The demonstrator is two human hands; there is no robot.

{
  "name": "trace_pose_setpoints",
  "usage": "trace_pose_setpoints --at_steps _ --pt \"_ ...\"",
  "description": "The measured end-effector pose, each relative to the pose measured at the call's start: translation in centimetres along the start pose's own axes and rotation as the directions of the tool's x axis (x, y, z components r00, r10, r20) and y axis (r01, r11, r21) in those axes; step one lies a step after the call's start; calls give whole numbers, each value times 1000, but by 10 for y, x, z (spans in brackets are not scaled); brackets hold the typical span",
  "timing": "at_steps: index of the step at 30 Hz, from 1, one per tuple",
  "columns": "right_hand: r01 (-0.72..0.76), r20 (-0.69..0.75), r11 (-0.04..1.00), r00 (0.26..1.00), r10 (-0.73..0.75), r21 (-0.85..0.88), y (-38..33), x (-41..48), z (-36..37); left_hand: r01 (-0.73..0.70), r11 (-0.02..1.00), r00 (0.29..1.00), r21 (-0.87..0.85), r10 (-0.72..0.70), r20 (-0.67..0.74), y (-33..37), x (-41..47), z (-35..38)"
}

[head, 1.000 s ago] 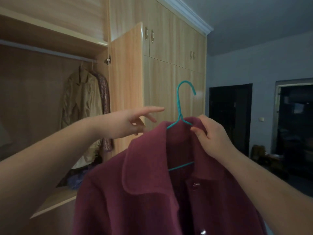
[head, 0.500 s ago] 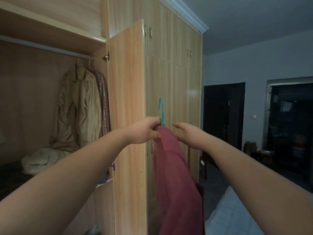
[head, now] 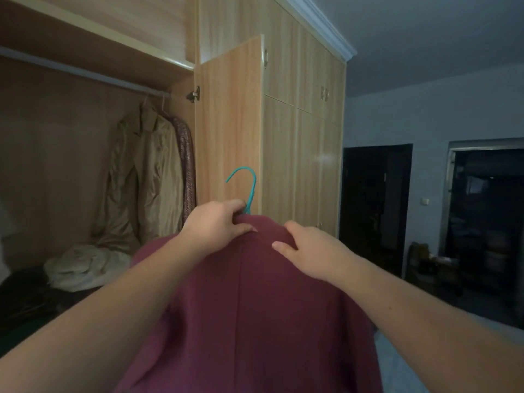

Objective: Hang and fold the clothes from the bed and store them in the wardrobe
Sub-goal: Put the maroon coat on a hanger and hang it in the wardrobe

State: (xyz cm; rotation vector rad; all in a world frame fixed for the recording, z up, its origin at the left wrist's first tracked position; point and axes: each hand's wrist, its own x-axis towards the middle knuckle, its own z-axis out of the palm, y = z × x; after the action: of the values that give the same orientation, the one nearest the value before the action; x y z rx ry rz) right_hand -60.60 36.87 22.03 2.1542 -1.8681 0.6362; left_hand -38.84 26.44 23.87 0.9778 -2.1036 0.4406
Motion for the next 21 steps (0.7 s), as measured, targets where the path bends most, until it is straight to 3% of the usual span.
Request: trace_pose_setpoints --at_steps 3,7,10,13,15,17,21 --pt "78 -271 987 956 -114 -140 -19 9 21 -7 990 997 -144 -3 -72 -24 -15 -17" --pt "173 -476 974 850 -224 -149 -51 23 43 163 932 982 -324 -123 143 -79 -52 -46" --pt "246 -574 944 749 -330 -222 -73 41 60 247 949 960 -194 -213 183 -115 -93 -59" --pt "289 -601 909 682 -416 -301 -93 61 78 253 957 966 144 -240 -99 -135 -117 -65" --pt "308 -584 907 694 -421 -288 -104 75 89 242 934 959 261 -191 -208 -147 -124 -71" --pt "300 -542 930 755 -368 -213 -118 89 100 244 921 954 303 -173 -245 -161 -127 -77" --pt "347 -366 934 882 -296 82 -147 125 122 296 883 939 364 -200 -279 -196 -122 -79"
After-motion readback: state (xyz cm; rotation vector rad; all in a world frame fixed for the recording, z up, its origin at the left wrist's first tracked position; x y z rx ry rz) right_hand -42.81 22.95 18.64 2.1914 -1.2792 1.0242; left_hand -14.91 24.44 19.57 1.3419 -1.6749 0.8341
